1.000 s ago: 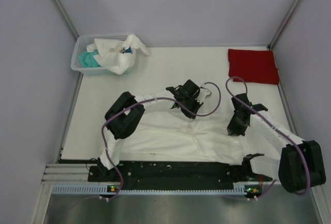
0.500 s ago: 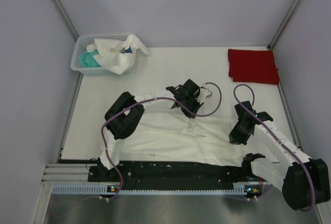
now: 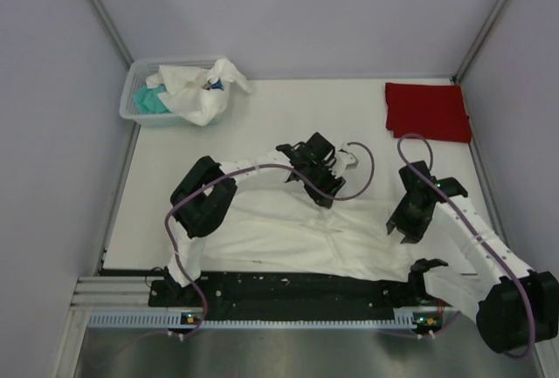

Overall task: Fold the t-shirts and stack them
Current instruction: Fold the other side of the tshirt into a rectangle

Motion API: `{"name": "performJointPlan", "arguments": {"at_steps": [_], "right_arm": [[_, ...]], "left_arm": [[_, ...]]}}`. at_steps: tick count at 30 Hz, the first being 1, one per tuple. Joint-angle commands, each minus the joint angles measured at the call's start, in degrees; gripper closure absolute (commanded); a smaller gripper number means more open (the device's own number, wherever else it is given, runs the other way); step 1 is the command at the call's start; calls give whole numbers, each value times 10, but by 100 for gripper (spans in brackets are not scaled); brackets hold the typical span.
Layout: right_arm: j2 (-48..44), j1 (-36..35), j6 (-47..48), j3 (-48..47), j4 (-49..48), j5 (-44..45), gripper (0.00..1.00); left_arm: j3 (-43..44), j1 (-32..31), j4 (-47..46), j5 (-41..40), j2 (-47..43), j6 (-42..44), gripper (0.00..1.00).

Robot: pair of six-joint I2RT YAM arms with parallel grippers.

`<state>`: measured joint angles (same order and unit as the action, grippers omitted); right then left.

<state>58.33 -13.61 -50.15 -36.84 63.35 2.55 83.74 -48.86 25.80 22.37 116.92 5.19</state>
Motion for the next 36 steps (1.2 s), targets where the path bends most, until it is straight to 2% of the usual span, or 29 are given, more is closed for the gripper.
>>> {"name": "performJointPlan", "arguments": {"at_steps": [1,3,6,8,9,11,14,19,26,33,36], "right_arm": [[-31,1,17,-113,11,64,59],[-32,-3,41,-129,-28,53,65],[-16,-3,65,-119,-116,19,84],[12,-4,71,-101,-178,-4,98],[34,-3,73,-92,-207,-23,100],[77,-3,77,-77,-253,-37,100],[149,9,78,-54,-268,10,100],[220,54,66,-17,-295,26,100],[219,86,93,-41,-285,85,100],[173,95,145,-95,-243,78,100],[141,96,149,-95,-226,108,100]], "left_arm": [[1,-2,10,16,-94,36,52],[-2,-8,9,20,-114,44,58],[-10,-27,7,42,-111,53,76],[-9,-35,7,50,-80,51,82],[-5,-36,8,51,-67,48,83],[3,-35,14,39,-37,50,84],[-4,-35,14,15,-15,62,84],[-35,-35,17,4,-8,81,84],[-60,-35,40,14,-34,112,81],[-18,-32,79,66,-99,153,64],[-3,-26,100,83,-126,170,62]]}}
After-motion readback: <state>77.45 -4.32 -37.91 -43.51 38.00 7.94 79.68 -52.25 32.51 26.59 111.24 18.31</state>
